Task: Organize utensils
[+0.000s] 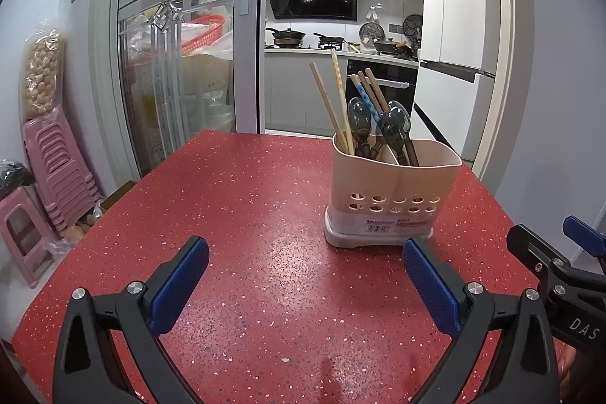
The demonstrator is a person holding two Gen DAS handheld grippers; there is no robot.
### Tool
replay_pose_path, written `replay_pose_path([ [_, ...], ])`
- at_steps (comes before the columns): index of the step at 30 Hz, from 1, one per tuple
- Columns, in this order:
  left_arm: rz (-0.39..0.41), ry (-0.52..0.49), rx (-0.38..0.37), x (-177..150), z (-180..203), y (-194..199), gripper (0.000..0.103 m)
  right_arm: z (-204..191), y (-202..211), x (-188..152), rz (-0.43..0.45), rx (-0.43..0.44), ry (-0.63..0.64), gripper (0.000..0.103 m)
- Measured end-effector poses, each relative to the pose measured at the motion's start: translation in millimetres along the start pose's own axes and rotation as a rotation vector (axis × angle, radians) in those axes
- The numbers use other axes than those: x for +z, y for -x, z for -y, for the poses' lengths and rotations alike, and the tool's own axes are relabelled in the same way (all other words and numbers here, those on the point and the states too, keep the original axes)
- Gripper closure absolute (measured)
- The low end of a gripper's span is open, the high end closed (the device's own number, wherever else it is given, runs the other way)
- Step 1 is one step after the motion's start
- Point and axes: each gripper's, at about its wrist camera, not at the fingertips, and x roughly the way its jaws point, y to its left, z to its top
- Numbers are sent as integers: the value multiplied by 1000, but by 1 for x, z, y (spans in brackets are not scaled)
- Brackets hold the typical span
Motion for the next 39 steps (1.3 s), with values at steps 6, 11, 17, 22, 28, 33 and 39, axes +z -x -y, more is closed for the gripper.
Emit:
replay_pose_path([
  [6, -4, 3, 2, 1, -1, -1, 0, 1, -1, 0, -5, 4, -4, 0],
  [11, -12, -6, 0, 1, 0, -3, 0, 2, -2, 0, -6, 5, -4, 0],
  [17, -14, -5, -2, 0, 1, -3, 0, 2, -2, 0, -9, 9, -4, 0],
  [22, -16, -5, 0, -1, 1, -3, 0, 2, -2, 0, -10, 10, -5, 0],
  [28, -19, -5, -1, 0, 0, -3, 0, 1, -2, 0, -11, 10, -4, 0],
  [33, -21, -5, -2, -1, 0, -3, 0, 1, -2, 0, -11, 10, -5, 0],
  [39, -21, -8, -3, -1, 1, -3, 0, 1, -2, 0, -10, 10, -6, 0],
])
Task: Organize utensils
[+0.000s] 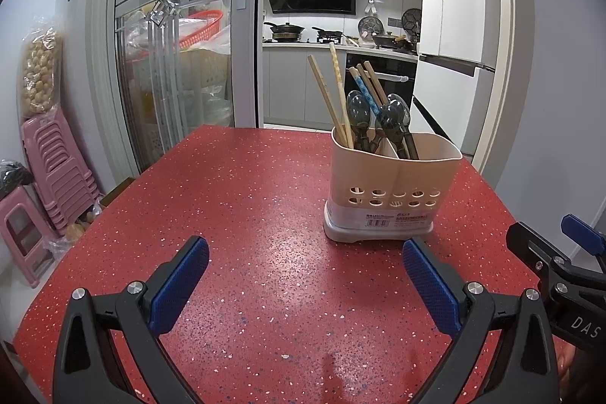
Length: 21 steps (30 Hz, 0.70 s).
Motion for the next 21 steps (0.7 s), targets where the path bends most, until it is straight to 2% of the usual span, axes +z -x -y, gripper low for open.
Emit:
replay_pose_path([
  [21, -1, -9, -1, 0, 2, 2, 0, -1, 0, -1, -1, 0, 0, 0],
])
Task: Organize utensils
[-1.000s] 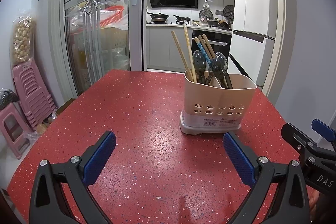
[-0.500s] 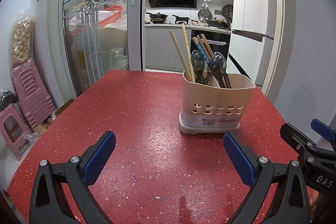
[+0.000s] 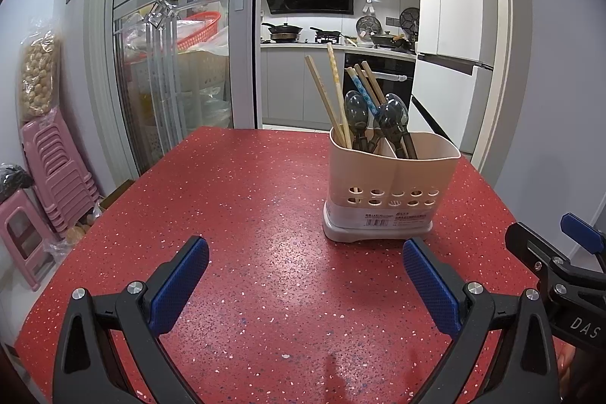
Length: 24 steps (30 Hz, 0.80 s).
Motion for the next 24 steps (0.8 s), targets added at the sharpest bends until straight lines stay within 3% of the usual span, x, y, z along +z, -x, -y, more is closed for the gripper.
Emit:
replay_pose_path([
  [24, -4, 1, 0, 0, -2, -1, 0, -1, -1, -5, -7, 7, 2, 0],
])
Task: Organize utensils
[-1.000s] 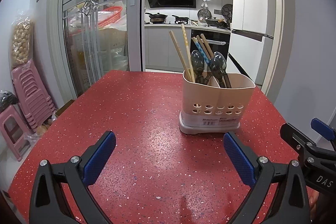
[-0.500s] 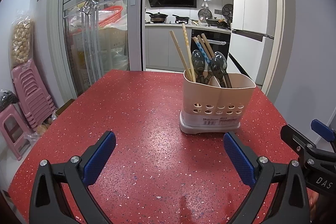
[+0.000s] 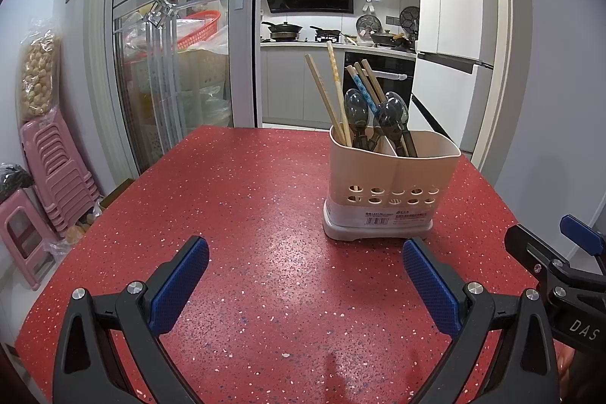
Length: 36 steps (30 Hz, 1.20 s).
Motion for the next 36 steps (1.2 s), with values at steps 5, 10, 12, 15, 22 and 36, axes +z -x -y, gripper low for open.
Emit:
replay_pose_path([
  [5, -1, 0, 1, 0, 1, 0, 0, 0, 0, 0, -1, 1, -1, 0],
  [10, -1, 0, 1, 0, 1, 0, 0, 0, 0, -3, -3, 3, 0, 0],
  [12, -1, 0, 1, 0, 1, 0, 0, 0, -1, -2, -3, 3, 0, 0],
  [15, 0, 0, 1, 0, 1, 0, 0, 1, -2, -1, -3, 5, 0, 0],
  [22, -2, 1, 0, 0, 1, 0, 0, 0, -1, -2, -4, 5, -2, 0],
  [36, -1, 1, 0, 0, 1, 0, 0, 1, -1, -1, -4, 4, -1, 0],
])
